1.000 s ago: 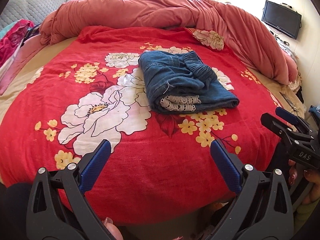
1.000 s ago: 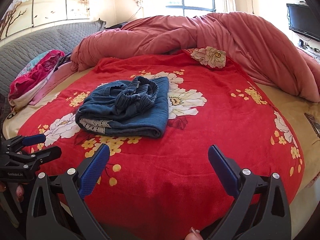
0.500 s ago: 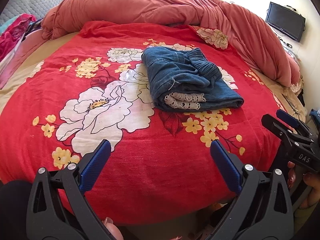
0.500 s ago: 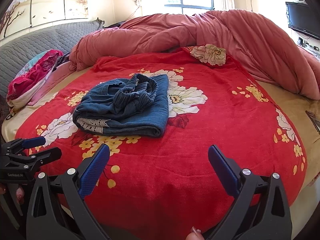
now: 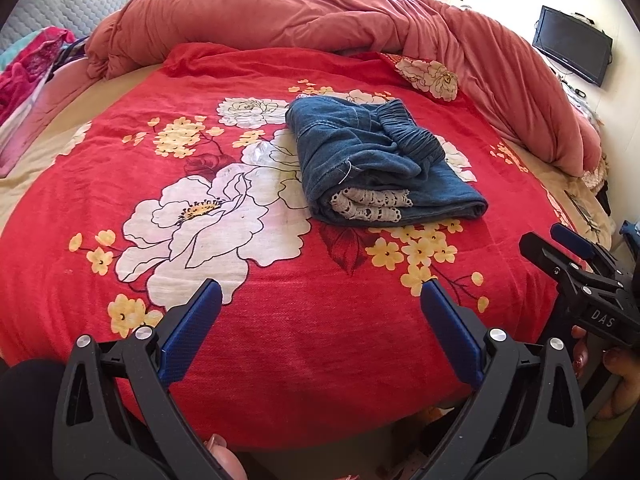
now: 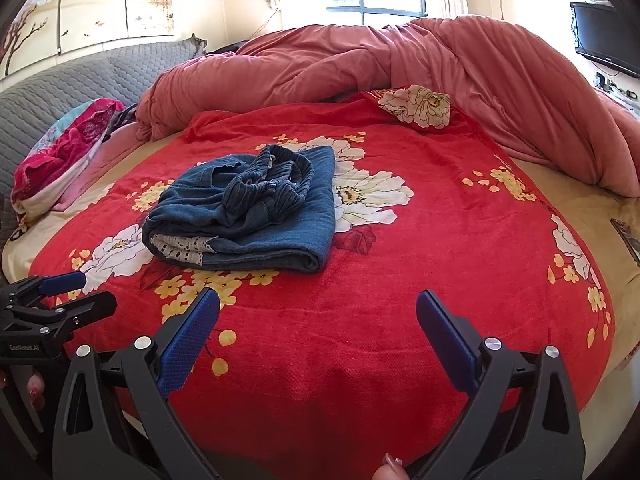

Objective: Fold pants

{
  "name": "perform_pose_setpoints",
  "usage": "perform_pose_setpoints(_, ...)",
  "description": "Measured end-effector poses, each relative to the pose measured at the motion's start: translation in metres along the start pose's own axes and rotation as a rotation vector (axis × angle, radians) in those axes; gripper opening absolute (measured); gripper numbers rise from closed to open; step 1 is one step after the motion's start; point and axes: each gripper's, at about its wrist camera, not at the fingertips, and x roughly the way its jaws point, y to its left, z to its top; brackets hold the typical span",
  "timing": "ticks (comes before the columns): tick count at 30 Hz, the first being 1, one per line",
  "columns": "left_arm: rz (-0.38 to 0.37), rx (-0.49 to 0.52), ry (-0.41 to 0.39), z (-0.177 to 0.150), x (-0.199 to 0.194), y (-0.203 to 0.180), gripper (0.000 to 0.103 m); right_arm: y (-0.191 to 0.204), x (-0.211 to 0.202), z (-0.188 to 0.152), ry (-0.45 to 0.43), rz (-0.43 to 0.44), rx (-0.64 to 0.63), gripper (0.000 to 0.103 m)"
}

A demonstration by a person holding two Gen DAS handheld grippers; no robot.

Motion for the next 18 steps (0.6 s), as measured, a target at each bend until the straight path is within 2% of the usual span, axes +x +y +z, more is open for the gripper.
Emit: perform_pose_setpoints(18, 0.024, -0.013, 0.003, 0.0010, -0.0009, 0.0023, 0.093, -0.0016, 0.0009, 0.0007, 0.007, -0.001, 0.005, 0.098)
